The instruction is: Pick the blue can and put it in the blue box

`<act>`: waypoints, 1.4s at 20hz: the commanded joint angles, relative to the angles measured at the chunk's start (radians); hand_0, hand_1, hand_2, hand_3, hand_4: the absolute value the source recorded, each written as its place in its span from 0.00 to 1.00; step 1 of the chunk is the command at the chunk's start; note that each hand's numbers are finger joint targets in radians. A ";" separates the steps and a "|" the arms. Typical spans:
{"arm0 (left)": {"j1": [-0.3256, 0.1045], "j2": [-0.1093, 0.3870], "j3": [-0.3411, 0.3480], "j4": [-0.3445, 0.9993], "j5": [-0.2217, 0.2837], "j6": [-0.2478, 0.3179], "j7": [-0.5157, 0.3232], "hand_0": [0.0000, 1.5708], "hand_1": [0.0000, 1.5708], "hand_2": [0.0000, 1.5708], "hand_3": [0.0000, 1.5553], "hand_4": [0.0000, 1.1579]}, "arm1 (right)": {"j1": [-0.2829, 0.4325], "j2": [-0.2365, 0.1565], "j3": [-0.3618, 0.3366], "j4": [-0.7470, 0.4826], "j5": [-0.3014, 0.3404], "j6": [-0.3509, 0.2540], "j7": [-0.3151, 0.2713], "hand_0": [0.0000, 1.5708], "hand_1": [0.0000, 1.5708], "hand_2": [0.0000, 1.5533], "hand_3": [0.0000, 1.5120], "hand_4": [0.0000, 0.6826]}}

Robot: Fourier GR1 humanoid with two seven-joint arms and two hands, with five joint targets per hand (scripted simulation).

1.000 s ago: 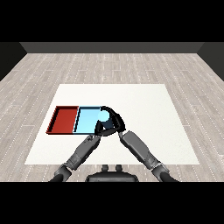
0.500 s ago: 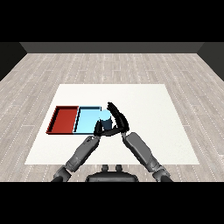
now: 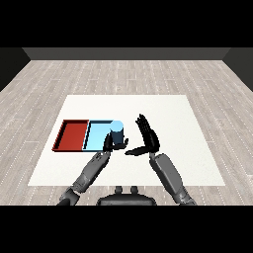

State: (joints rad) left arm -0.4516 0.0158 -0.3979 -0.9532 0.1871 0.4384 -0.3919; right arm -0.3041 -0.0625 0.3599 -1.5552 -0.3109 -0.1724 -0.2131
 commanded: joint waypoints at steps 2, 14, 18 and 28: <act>-0.031 0.009 0.043 0.055 -0.023 -0.007 0.015 1.00 1.00 1.00 0.96 0.98 | 0.142 -0.048 -0.066 -0.116 -0.034 0.053 -0.062 0.00 0.00 0.00 0.00 0.00; -0.097 0.211 0.228 0.202 0.001 -0.064 0.121 1.00 1.00 1.00 0.96 0.97 | 0.275 -0.133 -0.237 -0.253 -0.099 0.061 -0.018 0.00 0.00 0.00 0.00 0.00; -0.165 0.217 0.287 0.418 0.002 -0.068 0.117 1.00 1.00 1.00 0.97 0.94 | 0.279 -0.143 -0.270 -0.195 -0.094 0.102 -0.074 0.00 0.00 0.00 0.00 0.00; -0.339 0.279 0.282 0.754 -0.103 -0.063 0.257 1.00 1.00 0.98 0.91 0.83 | 0.179 -0.096 -0.316 -0.070 -0.114 0.079 -0.048 0.00 0.00 0.00 0.00 0.00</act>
State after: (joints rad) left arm -0.7368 0.2826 -0.1118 -0.3115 0.1191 0.3723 -0.1805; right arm -0.0880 -0.1707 0.0799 -1.6957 -0.4000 -0.1072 -0.2486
